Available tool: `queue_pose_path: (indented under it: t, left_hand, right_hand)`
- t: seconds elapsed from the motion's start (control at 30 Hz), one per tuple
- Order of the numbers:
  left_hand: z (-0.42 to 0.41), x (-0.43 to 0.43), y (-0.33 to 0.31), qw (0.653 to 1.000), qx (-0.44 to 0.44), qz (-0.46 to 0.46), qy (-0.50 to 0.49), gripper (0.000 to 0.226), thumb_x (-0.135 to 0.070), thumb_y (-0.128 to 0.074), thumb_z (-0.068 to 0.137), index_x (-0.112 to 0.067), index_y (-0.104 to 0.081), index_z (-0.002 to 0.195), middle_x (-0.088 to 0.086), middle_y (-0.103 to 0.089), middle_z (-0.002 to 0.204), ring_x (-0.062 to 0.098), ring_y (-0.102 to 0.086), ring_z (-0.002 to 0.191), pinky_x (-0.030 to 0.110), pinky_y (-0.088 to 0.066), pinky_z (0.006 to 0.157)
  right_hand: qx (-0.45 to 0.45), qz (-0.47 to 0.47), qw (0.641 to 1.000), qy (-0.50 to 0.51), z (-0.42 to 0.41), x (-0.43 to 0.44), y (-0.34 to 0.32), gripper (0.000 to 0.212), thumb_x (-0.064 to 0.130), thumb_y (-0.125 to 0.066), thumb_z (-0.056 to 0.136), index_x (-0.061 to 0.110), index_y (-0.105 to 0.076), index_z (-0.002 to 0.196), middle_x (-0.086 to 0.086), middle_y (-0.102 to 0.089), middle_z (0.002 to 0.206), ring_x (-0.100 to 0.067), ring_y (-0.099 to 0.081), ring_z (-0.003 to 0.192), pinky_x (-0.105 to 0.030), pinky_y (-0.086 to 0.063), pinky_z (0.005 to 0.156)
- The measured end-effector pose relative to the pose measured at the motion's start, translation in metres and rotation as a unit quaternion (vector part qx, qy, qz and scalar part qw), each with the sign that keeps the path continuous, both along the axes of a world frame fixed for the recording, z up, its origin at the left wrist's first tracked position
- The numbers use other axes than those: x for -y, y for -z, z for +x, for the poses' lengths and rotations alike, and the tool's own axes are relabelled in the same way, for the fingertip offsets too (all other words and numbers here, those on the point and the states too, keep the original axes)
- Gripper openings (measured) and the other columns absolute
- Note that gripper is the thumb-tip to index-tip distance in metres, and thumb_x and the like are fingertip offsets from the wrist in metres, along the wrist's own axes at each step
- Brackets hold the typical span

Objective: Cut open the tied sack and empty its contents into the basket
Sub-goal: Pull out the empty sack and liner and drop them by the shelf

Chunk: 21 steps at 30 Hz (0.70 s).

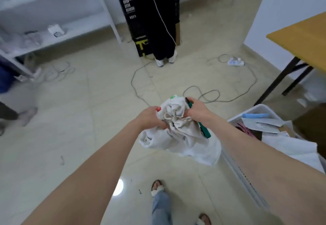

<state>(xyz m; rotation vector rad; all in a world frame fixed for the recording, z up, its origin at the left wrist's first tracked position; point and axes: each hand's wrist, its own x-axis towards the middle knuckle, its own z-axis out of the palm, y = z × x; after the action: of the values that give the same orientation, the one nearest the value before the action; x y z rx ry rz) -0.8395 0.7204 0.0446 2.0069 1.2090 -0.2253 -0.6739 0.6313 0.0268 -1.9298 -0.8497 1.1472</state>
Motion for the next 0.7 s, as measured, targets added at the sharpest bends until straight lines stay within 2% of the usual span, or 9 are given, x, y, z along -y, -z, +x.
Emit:
queue_pose_path:
  t: [0.07,0.13,0.2,0.33,0.4,0.53,0.7]
  left_hand:
    - [-0.021,-0.027,-0.004,0.999,0.005,0.017,-0.034,0.035,-0.028,-0.077,0.064,-0.017,-0.050,0.083,-0.001,-0.053,0.078,0.021,-0.051,0.076,0.031,-0.041,0.067]
    - [-0.045,-0.060,-0.005,0.998,0.013,0.028,-0.062,0.034,-0.027,-0.076,0.064,-0.018,-0.046,0.078,-0.005,-0.050,0.071,0.019,-0.049,0.072,0.028,-0.039,0.062]
    - [-0.068,-0.094,-0.008,0.996,0.022,0.031,-0.082,0.029,-0.025,-0.076,0.064,-0.021,-0.048,0.071,-0.006,-0.053,0.069,0.019,-0.052,0.071,0.027,-0.040,0.061]
    - [-0.112,-0.161,-0.016,0.991,0.049,0.028,-0.125,0.025,-0.022,-0.075,0.064,-0.021,-0.055,0.079,-0.002,-0.061,0.078,0.019,-0.058,0.075,0.030,-0.045,0.068]
    - [-0.130,-0.193,-0.020,0.986,0.066,0.023,-0.150,0.024,-0.021,-0.075,0.063,-0.024,-0.054,0.076,-0.005,-0.061,0.075,0.016,-0.057,0.073,0.027,-0.044,0.064]
    - [-0.161,-0.251,-0.028,0.978,0.097,0.030,-0.182,0.028,-0.019,-0.076,0.064,-0.028,-0.049,0.067,-0.010,-0.056,0.066,0.008,-0.052,0.064,0.023,-0.037,0.053]
    - [-0.186,-0.330,-0.023,0.967,0.114,0.043,-0.224,0.030,-0.015,-0.076,0.064,-0.021,-0.057,0.087,-0.010,-0.058,0.071,0.008,-0.054,0.068,0.020,-0.038,0.054]
  right_hand:
    - [0.020,0.007,0.999,-0.028,-0.018,-0.036,-0.008,0.063,0.011,-0.079,0.072,0.015,-0.053,0.130,-0.001,-0.061,0.117,-0.014,-0.053,0.100,-0.024,-0.041,0.087]
    - [0.036,0.003,0.998,-0.053,-0.036,-0.076,-0.012,0.068,0.016,-0.081,0.070,0.015,-0.052,0.132,-0.003,-0.061,0.124,-0.017,-0.055,0.105,-0.027,-0.042,0.092]
    - [0.051,-0.015,0.995,-0.078,-0.055,-0.119,-0.016,0.069,0.023,-0.083,0.069,0.013,-0.053,0.130,-0.004,-0.062,0.123,-0.022,-0.057,0.111,-0.030,-0.044,0.094]
    - [0.086,-0.057,0.986,-0.135,-0.093,-0.200,-0.031,0.033,0.032,-0.078,0.074,0.010,-0.066,0.095,-0.005,-0.065,0.091,-0.022,-0.060,0.087,-0.028,-0.044,0.071]
    - [0.074,-0.058,0.986,-0.139,-0.109,-0.237,-0.038,0.028,0.033,-0.078,0.073,0.011,-0.065,0.087,-0.003,-0.065,0.085,-0.021,-0.061,0.083,-0.028,-0.045,0.068]
    - [0.072,-0.051,0.982,-0.168,-0.136,-0.304,-0.043,0.034,0.038,-0.078,0.071,0.016,-0.064,0.093,-0.002,-0.067,0.094,-0.021,-0.063,0.090,-0.031,-0.049,0.075]
    - [0.065,-0.059,0.976,-0.199,-0.158,-0.393,-0.041,0.045,0.044,-0.079,0.068,0.020,-0.062,0.101,0.002,-0.064,0.090,-0.018,-0.062,0.082,-0.026,-0.044,0.059]
